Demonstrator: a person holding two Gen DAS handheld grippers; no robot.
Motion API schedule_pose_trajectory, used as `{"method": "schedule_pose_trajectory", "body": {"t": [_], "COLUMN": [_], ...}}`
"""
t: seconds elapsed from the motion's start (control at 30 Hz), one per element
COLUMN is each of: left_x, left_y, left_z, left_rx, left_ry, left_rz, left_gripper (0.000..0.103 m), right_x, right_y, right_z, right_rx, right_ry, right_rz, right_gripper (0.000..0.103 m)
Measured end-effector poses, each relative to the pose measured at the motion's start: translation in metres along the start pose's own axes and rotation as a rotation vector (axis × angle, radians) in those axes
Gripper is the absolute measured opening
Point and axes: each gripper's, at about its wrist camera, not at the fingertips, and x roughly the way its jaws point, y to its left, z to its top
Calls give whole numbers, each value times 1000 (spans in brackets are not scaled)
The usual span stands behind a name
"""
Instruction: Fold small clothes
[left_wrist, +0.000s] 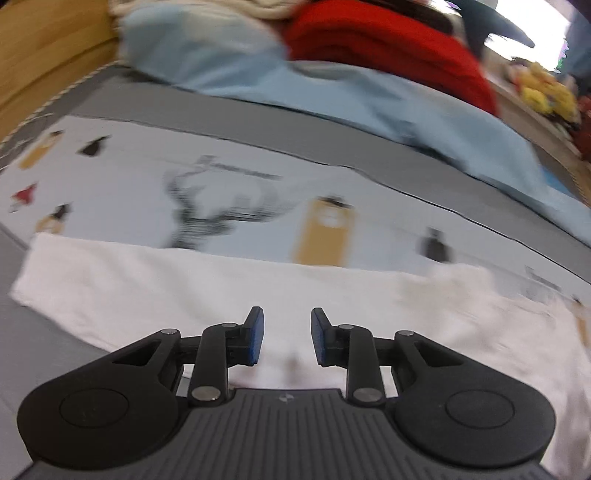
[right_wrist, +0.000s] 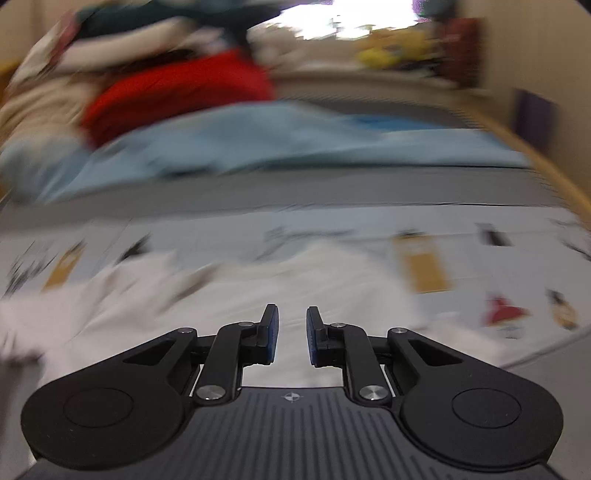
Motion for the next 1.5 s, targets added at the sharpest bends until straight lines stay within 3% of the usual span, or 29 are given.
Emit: {"method": "schedule_pose_trajectory", "body": {"t": [0.1,0.17,0.3,0.43,0.53,0.57,0.6,0.7,0.77,0.83,0.93,1.0,1.1,1.2,1.33,1.4,1.5], "left_x": [-7,-7,-1,6,8,9,9,11,13,15,17,17,19,19,20,21,23], "left_y": [-46,-70,-101,-114,-118,-120,-120,-123,-125,-127,-129,-128,-126,-124,-125,-126,-125], "left_z": [-7,-12,-19,-24,-25,-25,-25,-24,-24,-24,-27,-28,-29,-29,-32,-32,-32], "left_rx": [63,96,165,197,210,216,220,229,233,241,260,269,273,269,284,290,287], "left_ry": [3,-2,-12,6,13,12,12,11,12,13,12,11,14,15,21,22,23], "left_rz": [-43,-60,-74,-51,-39,-35,-32,-27,-22,-21,-21,-17,-9,-6,-7,-8,-4], "left_gripper": [31,31,31,31,31,31,31,31,31,31,31,31,31,31,31,31,31], "right_x": [4,15,47,82,97,100,103,94,74,45,-4,-24,-29,-22,-20,-21,-37], "right_y": [-71,-118,-180,-195,-180,-172,-168,-172,-184,-214,-274,-309,-350,-379,-404,-416,-423], "right_z": [-6,-14,-38,-56,-59,-55,-51,-33,-10,10,18,6,-27,-59,-92,-110,-122], "right_rx": [114,203,362,448,356,302,268,267,263,324,506,598,693,811,964,1087,1195], "right_ry": [-11,30,134,177,173,171,175,108,8,-123,-312,-363,-330,-270,-260,-203,-213], "right_rz": [-101,-140,-93,3,21,11,19,63,68,-6,-192,-337,-478,-499,-538,-610,-738], "right_gripper": [15,16,18,37,39,28,1,1,1,1,1,1,1,1,1,6,12]}}
